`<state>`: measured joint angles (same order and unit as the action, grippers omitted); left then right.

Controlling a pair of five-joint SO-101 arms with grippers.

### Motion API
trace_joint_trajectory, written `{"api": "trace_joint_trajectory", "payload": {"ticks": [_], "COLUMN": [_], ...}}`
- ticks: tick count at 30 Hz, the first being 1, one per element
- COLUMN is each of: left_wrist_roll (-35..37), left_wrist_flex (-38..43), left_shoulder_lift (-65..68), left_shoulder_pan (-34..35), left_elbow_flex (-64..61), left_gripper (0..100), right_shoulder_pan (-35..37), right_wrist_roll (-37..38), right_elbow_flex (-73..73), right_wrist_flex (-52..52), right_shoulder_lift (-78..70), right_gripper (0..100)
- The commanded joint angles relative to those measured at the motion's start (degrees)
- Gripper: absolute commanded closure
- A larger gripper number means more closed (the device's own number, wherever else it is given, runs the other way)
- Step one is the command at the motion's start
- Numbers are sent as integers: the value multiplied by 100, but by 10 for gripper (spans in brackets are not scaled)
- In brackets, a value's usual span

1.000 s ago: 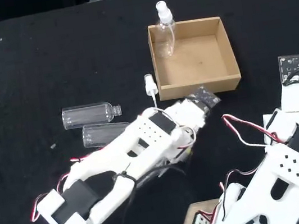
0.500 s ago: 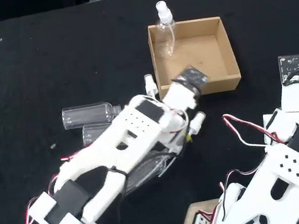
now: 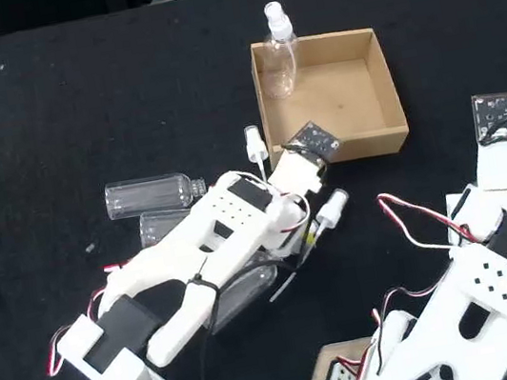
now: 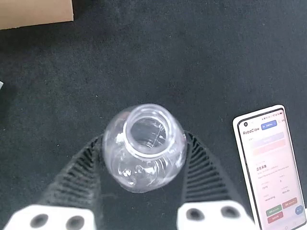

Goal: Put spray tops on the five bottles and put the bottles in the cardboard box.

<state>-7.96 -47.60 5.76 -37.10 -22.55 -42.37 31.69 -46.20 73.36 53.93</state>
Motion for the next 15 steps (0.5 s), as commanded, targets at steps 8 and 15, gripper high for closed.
{"api": "trace_joint_trajectory", "payload": {"ticks": [8,15], "left_wrist_roll": [-501,-484], "left_wrist_flex": [105,413], "left_shoulder_lift": [-18,325], "left_shoulder_pan": [-286,-303], "left_elbow_flex": [-31,-13], "left_gripper": [737,737], "right_shoulder_pan": [-53,-53], "right_wrist_roll": [9,9], "right_elbow_flex": [-119,-110], "right_wrist_flex": [-62,-53], "right_shoulder_lift": [189,189], "right_gripper": [949,949]}}
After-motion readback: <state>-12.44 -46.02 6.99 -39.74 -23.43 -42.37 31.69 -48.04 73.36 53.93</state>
